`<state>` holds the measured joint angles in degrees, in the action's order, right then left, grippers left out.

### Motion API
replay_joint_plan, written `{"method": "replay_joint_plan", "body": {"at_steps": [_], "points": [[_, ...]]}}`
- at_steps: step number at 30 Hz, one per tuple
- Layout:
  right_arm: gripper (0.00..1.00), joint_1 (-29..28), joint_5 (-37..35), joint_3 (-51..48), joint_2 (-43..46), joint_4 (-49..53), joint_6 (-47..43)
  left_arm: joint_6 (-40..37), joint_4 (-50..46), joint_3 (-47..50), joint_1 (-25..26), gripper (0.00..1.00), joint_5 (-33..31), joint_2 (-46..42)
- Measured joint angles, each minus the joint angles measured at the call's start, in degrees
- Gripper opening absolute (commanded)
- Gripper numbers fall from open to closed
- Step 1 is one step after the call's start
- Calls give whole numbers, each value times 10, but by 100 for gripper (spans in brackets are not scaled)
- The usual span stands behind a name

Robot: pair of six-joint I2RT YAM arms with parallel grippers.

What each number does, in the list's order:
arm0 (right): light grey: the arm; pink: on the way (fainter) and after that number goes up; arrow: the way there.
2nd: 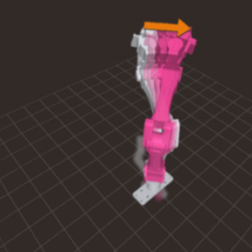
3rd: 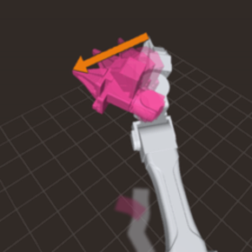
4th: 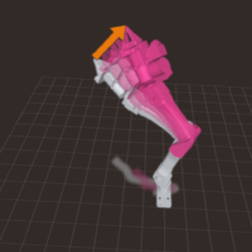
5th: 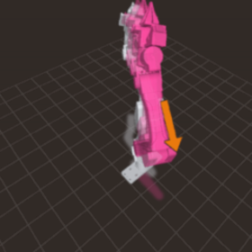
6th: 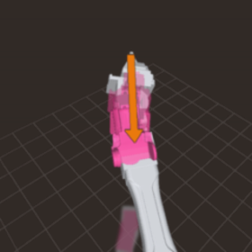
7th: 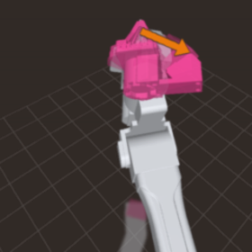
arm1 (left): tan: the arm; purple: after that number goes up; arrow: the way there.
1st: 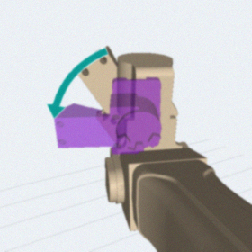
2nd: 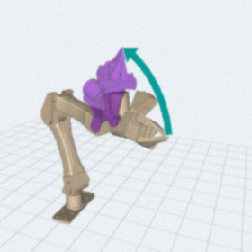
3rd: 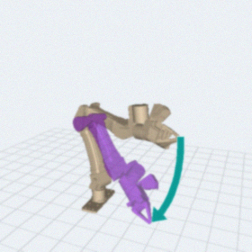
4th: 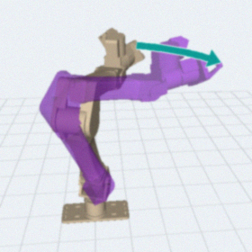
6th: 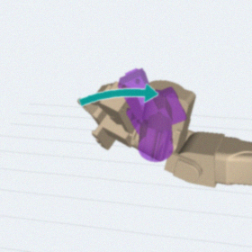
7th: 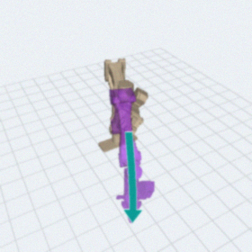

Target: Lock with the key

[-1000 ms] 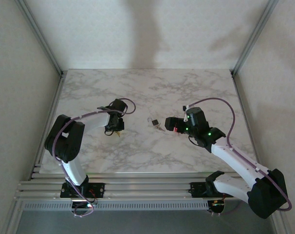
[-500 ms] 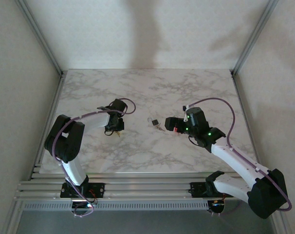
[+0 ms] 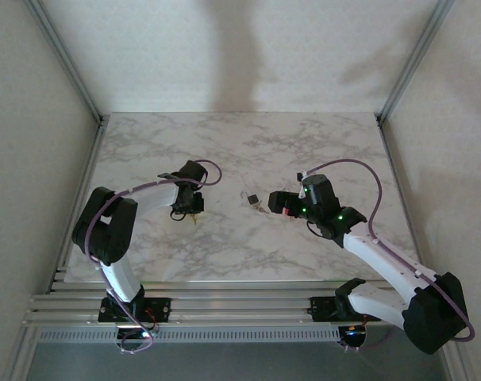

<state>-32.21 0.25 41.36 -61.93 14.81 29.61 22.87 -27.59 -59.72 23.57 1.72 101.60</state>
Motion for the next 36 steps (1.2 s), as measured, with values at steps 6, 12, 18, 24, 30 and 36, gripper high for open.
{"method": "replay_joint_plan", "body": {"at_steps": [6,12,18,24,30,36], "points": [[99,-1,13,1,-10,0,0,0,-18,-6,0,0,36,-2],[99,-1,43,9,-35,-1,1,0,-44,-6,8,0,73,-24],[99,-1,87,17,-65,-7,7,1,-47,-6,21,0,104,-46],[95,-2,145,19,-103,-28,20,3,-43,-1,26,0,141,-59],[87,-3,205,19,-131,-59,36,12,-31,12,39,0,182,-75],[73,-3,257,19,-164,-101,61,26,-8,18,62,0,214,-79]]}}
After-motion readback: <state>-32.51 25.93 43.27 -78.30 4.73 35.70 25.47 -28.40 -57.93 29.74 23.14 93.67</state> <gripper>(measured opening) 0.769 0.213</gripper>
